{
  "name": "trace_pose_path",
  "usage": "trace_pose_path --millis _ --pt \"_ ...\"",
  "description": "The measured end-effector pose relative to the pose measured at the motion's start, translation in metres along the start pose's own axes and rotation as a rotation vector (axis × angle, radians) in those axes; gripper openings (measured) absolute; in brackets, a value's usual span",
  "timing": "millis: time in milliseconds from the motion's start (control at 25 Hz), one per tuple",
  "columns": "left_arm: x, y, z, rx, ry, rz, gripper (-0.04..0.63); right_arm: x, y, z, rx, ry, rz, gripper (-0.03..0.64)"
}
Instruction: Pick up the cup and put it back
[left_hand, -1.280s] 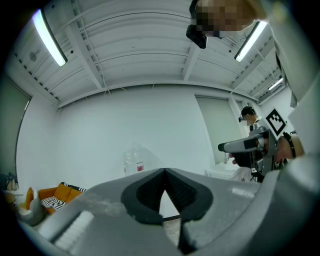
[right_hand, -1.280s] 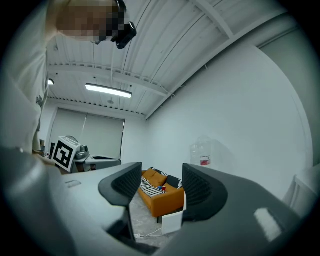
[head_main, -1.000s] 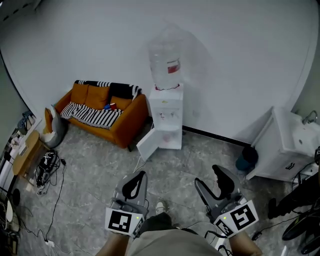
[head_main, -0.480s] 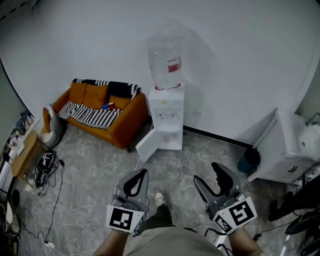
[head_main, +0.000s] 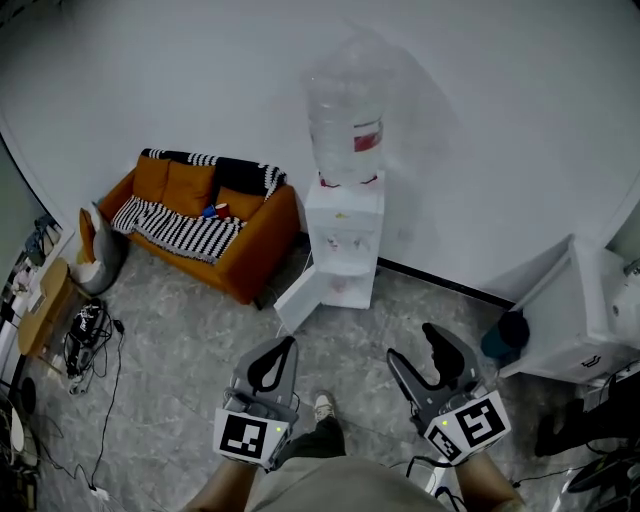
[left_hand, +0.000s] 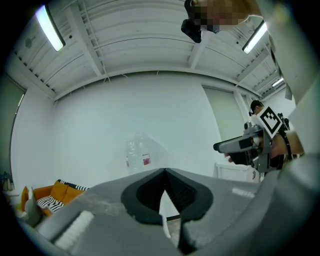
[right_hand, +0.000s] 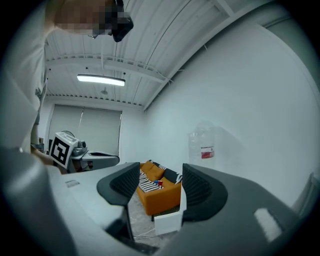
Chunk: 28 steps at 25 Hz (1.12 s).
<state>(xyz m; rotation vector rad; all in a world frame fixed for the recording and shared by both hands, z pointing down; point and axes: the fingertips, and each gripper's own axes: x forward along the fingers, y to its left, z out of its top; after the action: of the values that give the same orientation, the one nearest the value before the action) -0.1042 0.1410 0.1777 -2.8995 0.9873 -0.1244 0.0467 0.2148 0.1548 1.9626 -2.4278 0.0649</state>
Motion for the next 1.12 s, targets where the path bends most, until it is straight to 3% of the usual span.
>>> trace_pose_path --millis 600,1120 --pt "0.132 0.158 -0.026 -0.064 0.048 0.004 0.003 0.203 -0.054 -0.009 0.031 0.069 -0.013 0.27" --pt "0.193 0.192 -0.045 -0.08 0.069 0.01 0.003 0.267 -0.095 -0.048 0.032 0.143 -0.013 0.272"
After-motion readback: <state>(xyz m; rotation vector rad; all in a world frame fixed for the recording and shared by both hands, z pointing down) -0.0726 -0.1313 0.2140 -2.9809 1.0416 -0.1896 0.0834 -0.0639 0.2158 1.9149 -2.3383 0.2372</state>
